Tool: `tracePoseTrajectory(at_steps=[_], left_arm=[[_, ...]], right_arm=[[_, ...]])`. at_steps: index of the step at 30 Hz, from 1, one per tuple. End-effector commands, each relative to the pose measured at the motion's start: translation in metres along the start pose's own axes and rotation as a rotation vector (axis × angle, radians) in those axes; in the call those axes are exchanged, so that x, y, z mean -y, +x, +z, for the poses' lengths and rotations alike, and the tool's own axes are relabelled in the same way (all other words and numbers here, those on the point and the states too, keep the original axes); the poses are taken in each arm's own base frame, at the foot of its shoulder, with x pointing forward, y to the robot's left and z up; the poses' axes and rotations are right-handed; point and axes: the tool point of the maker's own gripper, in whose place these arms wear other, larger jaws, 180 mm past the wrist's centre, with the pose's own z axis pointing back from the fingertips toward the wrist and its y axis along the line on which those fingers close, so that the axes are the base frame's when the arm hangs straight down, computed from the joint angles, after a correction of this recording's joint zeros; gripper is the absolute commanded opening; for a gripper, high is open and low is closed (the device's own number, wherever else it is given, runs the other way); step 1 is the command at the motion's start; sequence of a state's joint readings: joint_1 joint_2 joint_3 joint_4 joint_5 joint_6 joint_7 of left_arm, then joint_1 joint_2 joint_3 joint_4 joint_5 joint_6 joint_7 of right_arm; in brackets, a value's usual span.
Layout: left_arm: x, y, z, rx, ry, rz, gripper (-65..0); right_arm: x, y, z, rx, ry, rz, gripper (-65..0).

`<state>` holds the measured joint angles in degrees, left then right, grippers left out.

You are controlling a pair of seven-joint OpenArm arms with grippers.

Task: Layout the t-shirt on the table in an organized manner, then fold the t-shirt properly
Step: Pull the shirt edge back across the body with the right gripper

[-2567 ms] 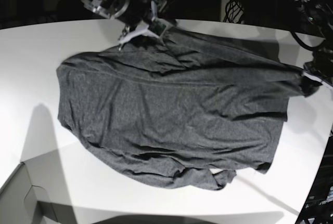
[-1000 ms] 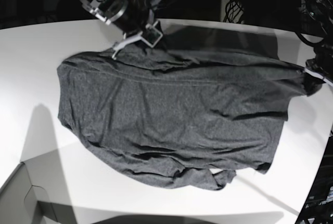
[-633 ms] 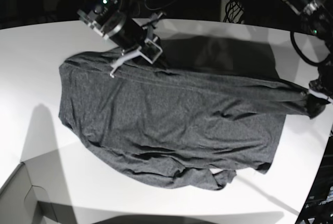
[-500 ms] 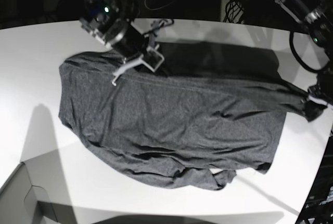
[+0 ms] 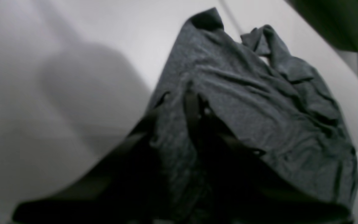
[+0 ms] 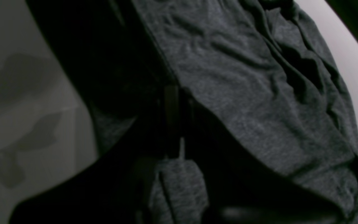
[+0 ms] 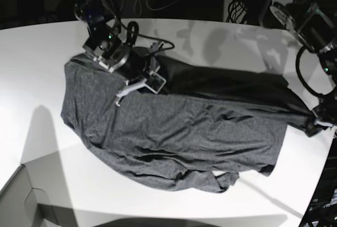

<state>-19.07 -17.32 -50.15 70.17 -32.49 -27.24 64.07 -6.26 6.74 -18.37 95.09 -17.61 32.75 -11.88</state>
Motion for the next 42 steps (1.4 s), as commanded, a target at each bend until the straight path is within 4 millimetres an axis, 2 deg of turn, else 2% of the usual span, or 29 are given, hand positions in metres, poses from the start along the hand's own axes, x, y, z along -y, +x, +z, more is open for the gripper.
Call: tracePoseTrajectory(at_steps=[1,5,8,12,17,24,28,33,35,39,42], left_arm=[[0.004,0.022,0.000,0.043,-0.005,-0.022,-64.9],[0.014,0.017,-0.026,0.013,0.017,-0.096,-64.9],[0.026,0.015,-0.038,0.015,0.007,-0.157,-64.9],[0.035,0.017,-0.043,0.032,-0.009,-0.189,-64.9],[0.034,0.016,-0.043,0.032,-0.009,-0.186,-64.9],[0.012,0.000,-0.058,0.005,0.040,-0.157,-64.9],[-0.004,-0.019,-0.069,-0.034,0.081,-0.148,-64.6],[-0.009,-0.027,-0.073,-0.064,0.099,-0.153,-64.3],[-0.009,-0.025,-0.073,-0.066,0.105,-0.164,-60.4],[-0.011,-0.024,-0.072,-0.073,0.120,-0.185,-42.2],[-0.012,-0.023,-0.071,-0.068,0.116,-0.185,-32.1]], right_arm=[[0.006,0.013,-0.001,0.047,-0.008,0.000,-65.0],[0.013,0.007,-0.009,0.032,-0.009,-0.001,-65.0],[0.020,0.003,-0.010,0.022,-0.021,-0.007,-65.0],[0.032,0.002,-0.013,0.018,-0.039,-0.006,-65.0],[0.033,-0.014,-0.021,-0.022,-0.024,-0.023,-65.0],[0.039,-0.012,-0.024,-0.021,-0.029,-0.018,-65.0],[0.042,-0.011,-0.025,-0.021,-0.034,-0.013,-65.0],[0.042,-0.015,-0.026,-0.032,-0.031,-0.014,-65.0],[0.044,-0.017,-0.025,-0.036,-0.035,-0.015,-65.0],[0.055,-0.024,-0.020,-0.055,-0.068,-0.035,-65.0],[0.058,-0.033,-0.019,-0.114,-0.075,-0.036,-63.1]])
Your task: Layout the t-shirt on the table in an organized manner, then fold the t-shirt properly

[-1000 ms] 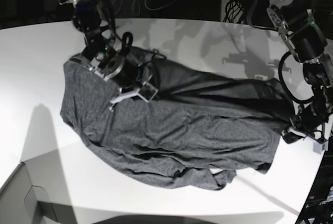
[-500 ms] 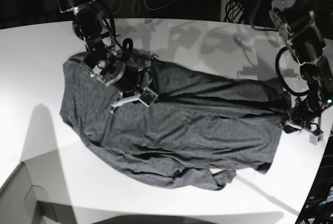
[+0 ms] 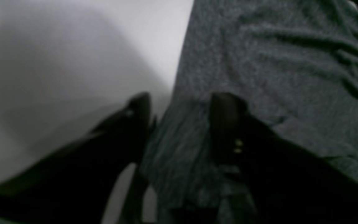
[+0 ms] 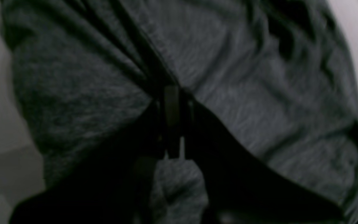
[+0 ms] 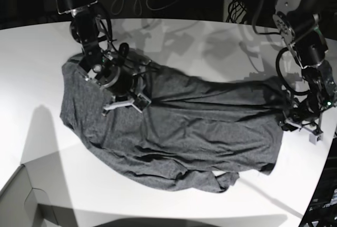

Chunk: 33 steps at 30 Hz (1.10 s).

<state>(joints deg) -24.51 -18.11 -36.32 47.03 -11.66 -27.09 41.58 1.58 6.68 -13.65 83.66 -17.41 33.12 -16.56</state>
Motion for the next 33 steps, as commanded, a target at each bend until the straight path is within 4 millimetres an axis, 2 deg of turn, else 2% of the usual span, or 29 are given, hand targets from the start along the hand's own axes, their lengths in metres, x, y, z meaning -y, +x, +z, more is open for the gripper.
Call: tracePoseTrajectory(at_steps=[1,5,8,10,12,14,17,19,21,25,28,33], left_arm=[[-0.001,0.031,0.008,0.076,-0.005,-0.013,-29.6],[-0.002,0.032,0.009,0.078,-0.005,-0.011,-23.3],[-0.004,0.033,0.009,0.082,-0.003,-0.010,-22.7],[-0.012,0.041,0.016,0.096,0.013,-0.023,-22.7],[-0.011,0.054,0.024,0.139,0.012,-0.033,-22.7],[-0.013,0.065,0.035,0.186,0.005,-0.039,-22.6],[-0.010,0.074,0.054,0.258,-0.021,-0.047,-22.6],[-0.004,0.076,0.065,0.297,-0.047,-0.051,-22.6],[0.003,0.067,0.073,0.306,-0.074,-0.060,-22.6],[0.027,0.015,0.084,0.236,-0.131,-0.068,-22.6],[0.041,-0.015,0.096,0.213,-0.139,-0.101,-22.6],[0.046,-0.055,0.101,0.155,-0.144,-0.088,-22.6]], right_arm=[[0.009,0.018,0.001,0.055,-0.020,0.006,-61.0],[0.004,0.017,0.006,0.058,-0.018,0.008,-54.7],[0.001,0.024,0.014,0.079,-0.024,0.014,-53.3],[0.000,0.032,0.019,0.102,-0.033,0.019,-52.7],[0.009,0.036,0.027,0.115,-0.067,0.014,-51.8],[0.017,0.044,0.034,0.141,-0.107,-0.011,-46.5],[0.032,0.045,0.046,0.159,-0.173,-0.066,-35.4],[0.034,0.038,0.053,0.146,-0.189,-0.077,-30.7],[0.033,0.031,0.058,0.133,-0.199,-0.090,-29.1],[0.029,0.002,0.070,0.077,-0.218,-0.135,-29.2],[0.021,-0.011,0.074,0.049,-0.211,-0.152,-29.2],[0.009,-0.023,0.077,0.022,-0.192,-0.169,-29.2]])
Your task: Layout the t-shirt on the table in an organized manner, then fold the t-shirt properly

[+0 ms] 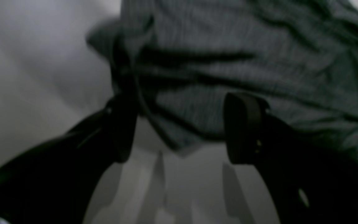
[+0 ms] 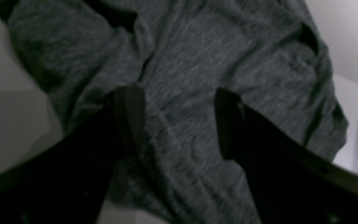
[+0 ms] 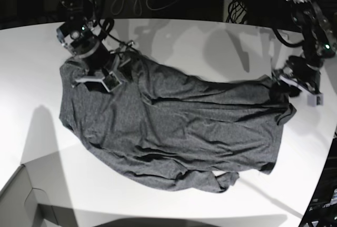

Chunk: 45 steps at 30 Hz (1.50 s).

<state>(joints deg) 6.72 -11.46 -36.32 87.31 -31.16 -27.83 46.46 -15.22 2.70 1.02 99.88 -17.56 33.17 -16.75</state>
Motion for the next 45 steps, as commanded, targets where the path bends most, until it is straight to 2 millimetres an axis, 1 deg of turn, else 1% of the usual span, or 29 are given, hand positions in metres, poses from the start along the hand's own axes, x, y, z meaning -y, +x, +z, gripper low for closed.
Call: tracePoseTrajectory(at_steps=[1,2,5,12,15,18,19,20,22,23,24,25,27,28,30,35,41,44,45], left_arm=[[-0.001,0.013,0.004,0.039,0.000,-0.019,-22.6],[-0.003,0.010,0.003,0.029,0.011,-0.026,-22.6],[-0.017,-0.013,-0.005,-0.047,0.064,-0.031,-22.6],[-0.024,-0.024,-0.023,-0.095,0.075,0.008,-22.6],[-0.028,-0.035,-0.026,-0.123,0.076,0.032,-22.7],[-0.025,-0.040,-0.029,-0.143,0.066,0.026,-23.1],[-0.022,-0.041,-0.031,-0.151,0.058,0.017,-24.3],[-0.021,-0.042,-0.031,-0.158,0.054,0.008,-27.1],[-0.021,-0.042,-0.031,-0.158,0.055,0.008,-37.2],[-0.022,-0.042,-0.031,-0.157,0.056,0.007,-44.5],[-0.023,-0.042,-0.031,-0.158,0.058,0.006,-53.7],[-0.027,-0.040,-0.029,-0.160,0.064,-0.005,-64.8],[-0.030,-0.038,-0.028,-0.164,0.070,-0.014,-65.0],[-0.031,-0.037,-0.027,-0.162,0.072,-0.020,-62.1],[-0.032,-0.035,-0.025,-0.158,0.077,-0.023,-65.0],[-0.047,0.000,-0.011,-0.109,0.114,-0.112,-65.0],[-0.058,0.056,0.010,-0.027,0.160,-0.260,-65.0],[-0.065,0.076,0.015,-0.006,0.180,-0.296,-65.0],[-0.068,0.078,0.016,-0.010,0.186,-0.298,-65.0]], right_arm=[[0.003,0.011,0.003,0.045,-0.010,-0.006,-29.2],[0.001,0.010,0.003,0.042,-0.007,-0.009,-29.2],[0.000,0.010,0.003,0.042,-0.006,-0.011,-29.2],[-0.001,0.008,0.004,0.038,-0.004,-0.012,-29.2],[-0.004,0.003,0.006,0.027,0.001,-0.013,-29.2],[-0.004,0.002,0.006,0.025,0.002,-0.012,-29.2],[-0.004,0.002,0.006,0.025,0.002,-0.012,-29.2],[-0.004,0.002,0.006,0.025,0.002,-0.012,-29.2],[-0.003,0.002,0.006,0.024,0.002,-0.011,-29.2],[-0.003,0.004,0.007,0.028,0.000,-0.009,-29.2],[-0.002,0.006,0.008,0.033,-0.003,-0.007,-29.2],[-0.002,0.007,0.008,0.035,-0.004,-0.006,-29.2],[0.000,0.010,0.009,0.044,-0.009,-0.001,-29.2],[0.000,0.011,0.009,0.045,-0.010,-0.001,-29.2],[0.001,0.011,0.009,0.046,-0.011,0.000,-29.2],[0.001,0.012,0.008,0.049,-0.012,0.001,-29.2],[0.002,0.013,0.008,0.050,-0.013,0.001,-29.2],[0.001,0.012,0.008,0.049,-0.012,0.001,-29.2],[0.001,0.012,0.008,0.049,-0.012,0.001,-29.2]])
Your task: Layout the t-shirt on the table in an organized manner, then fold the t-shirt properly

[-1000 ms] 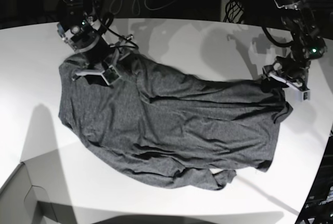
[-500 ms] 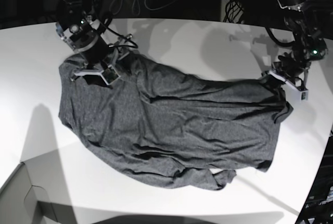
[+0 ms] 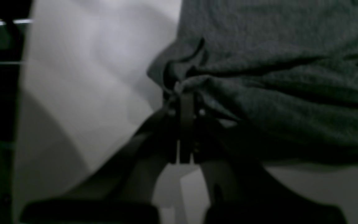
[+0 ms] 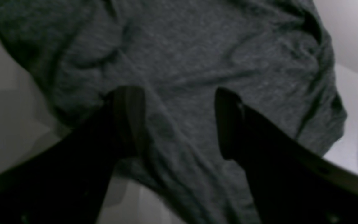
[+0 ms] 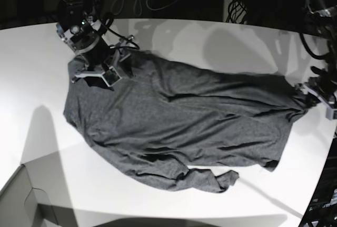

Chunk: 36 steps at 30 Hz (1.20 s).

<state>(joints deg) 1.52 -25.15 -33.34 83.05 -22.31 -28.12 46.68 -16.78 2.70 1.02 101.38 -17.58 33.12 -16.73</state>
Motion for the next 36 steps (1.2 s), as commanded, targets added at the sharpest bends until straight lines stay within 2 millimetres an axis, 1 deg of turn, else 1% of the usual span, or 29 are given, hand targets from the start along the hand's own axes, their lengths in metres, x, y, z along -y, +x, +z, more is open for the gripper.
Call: tracePoseTrajectory(at_steps=[1,5,8,11,12,14,16,20,22,24,27,28,30,31,33,36], left_arm=[[-0.010,0.019,0.005,0.046,0.019,-0.020,-65.0],[-0.021,0.003,0.002,-0.021,0.085,-0.069,-65.0],[-0.023,-0.016,-0.005,-0.080,0.120,-0.088,-65.0],[-0.030,-0.030,-0.007,-0.134,0.156,-0.112,-65.0],[-0.032,-0.033,-0.008,-0.140,0.161,-0.116,-65.0],[-0.033,-0.032,-0.010,-0.116,0.163,-0.118,-65.0],[-0.034,-0.032,-0.013,-0.096,0.159,-0.112,-65.0],[-0.035,-0.036,-0.016,-0.095,0.156,-0.101,-65.0],[-0.036,-0.038,-0.018,-0.100,0.154,-0.091,-64.8],[-0.036,-0.038,-0.020,-0.107,0.154,-0.084,-62.0],[-0.037,-0.038,-0.020,-0.105,0.154,-0.079,-52.6],[-0.037,-0.037,-0.020,-0.102,0.155,-0.082,-49.5],[-0.038,-0.036,-0.019,-0.097,0.157,-0.082,-44.3],[-0.038,-0.034,-0.019,-0.093,0.158,-0.082,-42.5],[-0.040,-0.031,-0.017,-0.081,0.165,-0.077,-41.2],[-0.060,-0.018,-0.002,-0.032,0.220,-0.035,-41.0]], right_arm=[[0.005,0.013,0.002,0.049,-0.013,-0.001,-29.2],[0.004,0.012,0.002,0.047,-0.011,-0.002,-29.2],[0.004,0.012,0.003,0.046,-0.010,-0.002,-29.2],[0.003,0.010,0.002,0.040,-0.008,-0.004,-29.2],[0.003,0.009,0.002,0.036,-0.008,-0.005,-29.2],[0.000,0.004,0.003,0.023,-0.002,-0.009,-29.1],[-0.007,-0.001,0.003,0.010,0.014,-0.019,-28.9],[-0.016,-0.009,0.001,-0.009,0.032,-0.042,-28.7],[-0.018,-0.012,0.000,-0.016,0.031,-0.057,-27.2],[-0.019,-0.015,0.000,-0.023,0.034,-0.061,-24.4],[-0.021,-0.019,0.003,-0.032,0.037,-0.063,-23.0],[-0.019,-0.021,0.005,-0.037,0.030,-0.065,-23.1],[-0.008,-0.025,0.008,-0.041,-0.002,-0.074,-23.1],[-0.004,-0.026,0.010,-0.041,-0.014,-0.075,-23.1],[0.002,-0.027,0.012,-0.046,-0.029,-0.072,-23.1],[0.003,-0.029,0.014,-0.048,-0.032,-0.073,-23.1]])
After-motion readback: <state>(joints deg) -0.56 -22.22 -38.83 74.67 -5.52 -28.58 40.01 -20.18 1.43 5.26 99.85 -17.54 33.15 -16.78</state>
